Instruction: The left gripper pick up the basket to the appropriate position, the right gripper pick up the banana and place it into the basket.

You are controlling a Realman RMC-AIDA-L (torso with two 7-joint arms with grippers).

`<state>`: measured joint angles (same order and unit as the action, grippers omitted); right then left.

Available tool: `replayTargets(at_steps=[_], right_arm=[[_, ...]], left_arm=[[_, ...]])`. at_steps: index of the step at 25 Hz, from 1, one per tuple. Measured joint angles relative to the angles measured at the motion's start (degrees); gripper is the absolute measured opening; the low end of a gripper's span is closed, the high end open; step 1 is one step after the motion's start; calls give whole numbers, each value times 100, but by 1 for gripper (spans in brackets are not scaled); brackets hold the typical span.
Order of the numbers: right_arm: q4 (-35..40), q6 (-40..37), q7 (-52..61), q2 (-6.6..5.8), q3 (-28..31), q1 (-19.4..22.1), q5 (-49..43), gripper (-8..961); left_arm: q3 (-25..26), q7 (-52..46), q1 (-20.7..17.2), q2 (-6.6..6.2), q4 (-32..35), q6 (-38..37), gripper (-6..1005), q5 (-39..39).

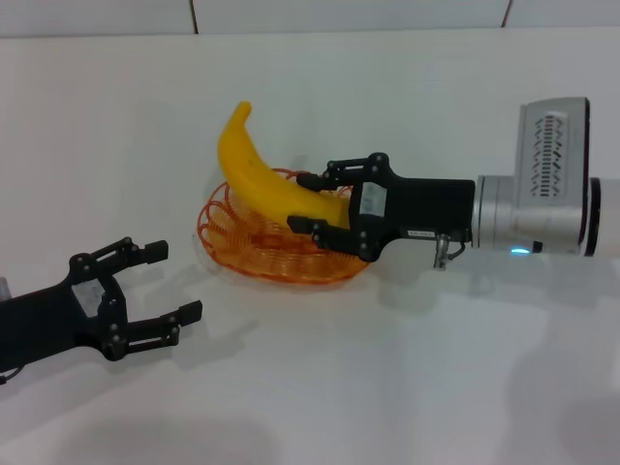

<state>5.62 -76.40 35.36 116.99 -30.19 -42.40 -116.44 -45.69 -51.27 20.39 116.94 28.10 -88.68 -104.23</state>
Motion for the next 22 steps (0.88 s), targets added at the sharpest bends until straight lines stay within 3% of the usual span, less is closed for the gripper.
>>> replayTargets(at_steps=[7, 17, 22], right_arm=[[-182, 153, 105, -3, 40, -93, 17, 466], [-204, 81, 390, -32, 32, -153, 9, 672], [199, -454, 813, -72, 6, 27, 0, 785]], left_arm=[[-1, -18, -8, 3, 1, 0, 891, 0], [1, -13, -61, -4, 3, 0, 891, -1], [8, -8, -71, -14, 3, 0, 891, -1]])
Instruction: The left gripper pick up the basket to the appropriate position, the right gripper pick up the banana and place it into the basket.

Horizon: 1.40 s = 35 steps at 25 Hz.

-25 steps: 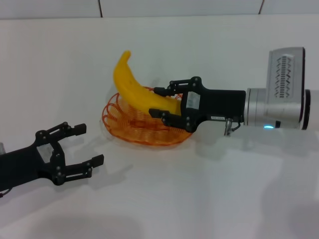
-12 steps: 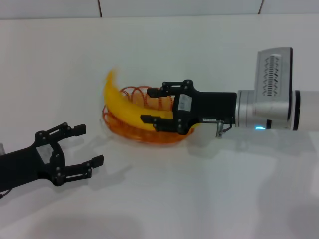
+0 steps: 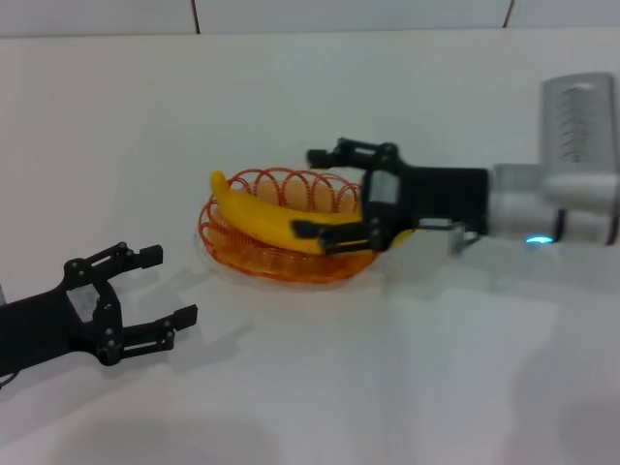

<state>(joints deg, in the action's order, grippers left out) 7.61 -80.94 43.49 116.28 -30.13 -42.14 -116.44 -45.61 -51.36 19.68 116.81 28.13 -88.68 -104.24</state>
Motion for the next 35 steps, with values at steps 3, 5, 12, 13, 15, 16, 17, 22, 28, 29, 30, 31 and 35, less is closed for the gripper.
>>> replayTargets(at_steps=[3, 5, 12, 13, 15, 16, 17, 22, 28, 29, 30, 31, 35], right_arm=[[714, -664, 424, -8, 23, 393, 11, 875], [1161, -1044, 607, -10, 48, 682, 57, 905], [1662, -1502, 735, -201, 58, 1466, 221, 905], [1662, -1507, 736, -251, 59, 1541, 246, 905], [1646, -1511, 739, -340, 60, 1712, 307, 905], [1640, -1512, 739, -380, 60, 1793, 325, 905], [1639, -1512, 738, -411, 60, 1862, 325, 905], [1641, -1382, 677, -514, 3, 2121, 223, 905], [1638, -827, 661, -372, -11, 1963, -489, 905], [1635, -771, 660, -339, -11, 1923, -532, 905], [1634, -739, 660, -315, -11, 1890, -543, 905], [1634, -735, 660, -303, -11, 1875, -544, 905], [1634, -742, 660, -276, -11, 1846, -541, 905]], left_arm=[[0, 3, -1, -1, 0, 0, 891, 0], [0, 8, -4, -1, 0, 0, 891, 0], [139, 33, -63, 0, -1, 0, 891, 0], [147, 37, -74, 0, -1, 0, 891, 0], [150, 39, -79, 0, -1, 0, 891, 0], [150, 39, -89, 0, -1, 0, 891, 0], [149, 39, -99, 0, -1, 0, 891, 0], [272, 41, -145, 0, -1, 0, 891, 0], [315, 85, -141, 13, -1, 0, 891, 0], [316, 89, -139, 15, -1, 0, 891, 0], [316, 90, -137, 16, -1, 0, 891, 0], [316, 91, -135, 16, -1, 0, 891, 0], [316, 91, -134, 18, -1, 0, 890, 0]])
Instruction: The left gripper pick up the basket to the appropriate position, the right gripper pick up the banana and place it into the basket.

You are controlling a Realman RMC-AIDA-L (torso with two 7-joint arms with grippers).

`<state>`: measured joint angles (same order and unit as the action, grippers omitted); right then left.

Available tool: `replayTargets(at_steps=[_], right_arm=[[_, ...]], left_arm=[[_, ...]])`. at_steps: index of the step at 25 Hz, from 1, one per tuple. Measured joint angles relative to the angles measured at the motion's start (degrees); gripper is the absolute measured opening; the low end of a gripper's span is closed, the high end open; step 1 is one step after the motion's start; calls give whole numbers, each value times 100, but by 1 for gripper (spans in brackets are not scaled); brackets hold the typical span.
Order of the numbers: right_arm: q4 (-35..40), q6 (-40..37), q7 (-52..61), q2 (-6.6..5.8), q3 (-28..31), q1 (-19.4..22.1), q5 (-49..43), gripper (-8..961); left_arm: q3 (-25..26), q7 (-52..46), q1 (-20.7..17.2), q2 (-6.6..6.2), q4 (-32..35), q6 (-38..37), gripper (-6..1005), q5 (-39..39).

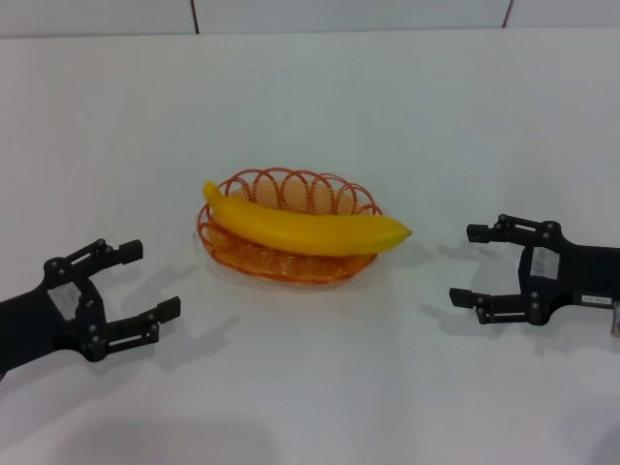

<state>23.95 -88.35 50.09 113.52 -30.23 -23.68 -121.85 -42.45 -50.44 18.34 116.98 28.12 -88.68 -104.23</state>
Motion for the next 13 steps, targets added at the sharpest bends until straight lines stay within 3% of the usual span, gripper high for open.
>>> replayTargets(at_steps=[13], right_arm=[[-5, -32, 0, 3, 22, 3, 49, 905]], left_arm=[[0, 0, -17, -1, 0, 0, 890, 0]])
